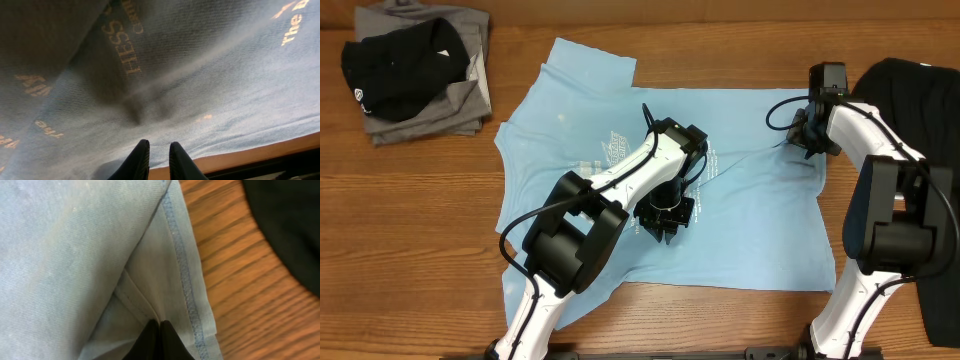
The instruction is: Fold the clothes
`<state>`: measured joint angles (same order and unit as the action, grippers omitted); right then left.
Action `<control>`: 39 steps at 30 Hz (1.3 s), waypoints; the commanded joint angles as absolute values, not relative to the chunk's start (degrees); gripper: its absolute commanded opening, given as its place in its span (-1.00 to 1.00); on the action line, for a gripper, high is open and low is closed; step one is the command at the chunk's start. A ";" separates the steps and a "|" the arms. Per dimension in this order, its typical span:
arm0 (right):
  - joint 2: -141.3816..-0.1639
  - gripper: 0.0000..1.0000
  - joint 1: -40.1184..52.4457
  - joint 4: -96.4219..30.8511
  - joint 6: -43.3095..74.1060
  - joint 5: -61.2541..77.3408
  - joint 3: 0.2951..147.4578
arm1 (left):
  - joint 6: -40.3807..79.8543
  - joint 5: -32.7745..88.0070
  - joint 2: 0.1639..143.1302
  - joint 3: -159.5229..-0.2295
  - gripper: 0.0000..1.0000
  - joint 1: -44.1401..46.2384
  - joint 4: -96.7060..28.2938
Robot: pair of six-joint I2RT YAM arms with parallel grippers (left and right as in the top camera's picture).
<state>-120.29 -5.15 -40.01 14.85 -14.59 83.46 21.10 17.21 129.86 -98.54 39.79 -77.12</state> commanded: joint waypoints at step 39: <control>-120.70 -0.54 -5.43 -43.86 16.05 -11.16 88.14 | 18.20 5.96 126.23 -99.96 0.41 20.23 -65.82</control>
<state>-120.40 -5.21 -44.16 16.23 -13.17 87.31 19.29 6.35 128.03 -98.91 21.32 -66.54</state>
